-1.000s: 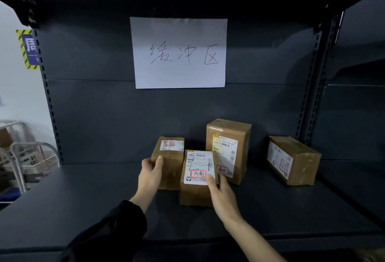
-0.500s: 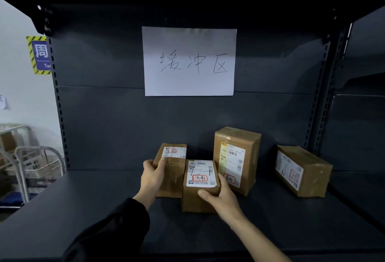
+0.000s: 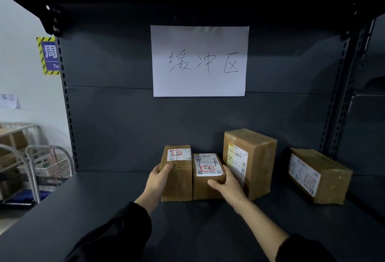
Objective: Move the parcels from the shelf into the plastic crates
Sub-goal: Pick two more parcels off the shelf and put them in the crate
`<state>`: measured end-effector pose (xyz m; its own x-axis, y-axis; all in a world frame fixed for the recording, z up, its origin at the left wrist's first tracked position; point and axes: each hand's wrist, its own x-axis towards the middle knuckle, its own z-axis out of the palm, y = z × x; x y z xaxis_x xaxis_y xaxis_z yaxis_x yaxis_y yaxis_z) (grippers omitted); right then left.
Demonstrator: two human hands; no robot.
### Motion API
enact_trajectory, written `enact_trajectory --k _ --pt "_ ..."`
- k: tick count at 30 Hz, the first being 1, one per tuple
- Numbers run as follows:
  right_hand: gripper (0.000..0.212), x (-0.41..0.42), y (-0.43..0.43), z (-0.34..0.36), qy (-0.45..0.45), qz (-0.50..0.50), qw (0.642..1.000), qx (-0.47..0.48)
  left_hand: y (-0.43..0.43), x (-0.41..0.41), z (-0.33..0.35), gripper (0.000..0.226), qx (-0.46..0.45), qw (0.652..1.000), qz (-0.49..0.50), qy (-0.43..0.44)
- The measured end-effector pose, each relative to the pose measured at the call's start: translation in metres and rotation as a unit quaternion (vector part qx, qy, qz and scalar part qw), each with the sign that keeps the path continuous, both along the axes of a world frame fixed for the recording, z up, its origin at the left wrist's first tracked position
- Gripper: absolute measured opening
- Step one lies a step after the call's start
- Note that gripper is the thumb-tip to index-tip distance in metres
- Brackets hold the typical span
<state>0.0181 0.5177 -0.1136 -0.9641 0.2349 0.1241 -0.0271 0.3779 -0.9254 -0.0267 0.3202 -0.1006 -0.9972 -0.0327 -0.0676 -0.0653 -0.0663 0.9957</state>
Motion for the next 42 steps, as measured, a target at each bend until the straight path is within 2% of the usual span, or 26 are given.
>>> enact_trajectory --k 6,13,23,36,42 --pt "0.075 0.005 -0.004 -0.001 0.008 -0.003 0.999 -0.037 -0.005 0.011 -0.003 0.055 -0.011 0.999 -0.008 0.036" --pt "0.071 0.035 -0.015 -0.005 0.045 -0.006 0.997 -0.066 -0.026 0.044 -0.006 0.040 -0.001 0.995 -0.037 0.096" --pt "0.068 0.085 -0.041 -0.020 0.086 -0.006 0.992 -0.093 -0.066 0.097 -0.012 0.049 -0.013 0.982 -0.085 0.168" --pt "0.069 0.141 -0.056 -0.010 0.136 0.073 0.984 -0.088 -0.089 0.179 0.001 0.052 -0.044 0.974 -0.034 0.218" --pt "0.068 0.165 -0.069 -0.007 0.143 0.133 0.976 -0.100 -0.101 0.226 0.002 0.053 -0.029 0.975 0.029 0.218"
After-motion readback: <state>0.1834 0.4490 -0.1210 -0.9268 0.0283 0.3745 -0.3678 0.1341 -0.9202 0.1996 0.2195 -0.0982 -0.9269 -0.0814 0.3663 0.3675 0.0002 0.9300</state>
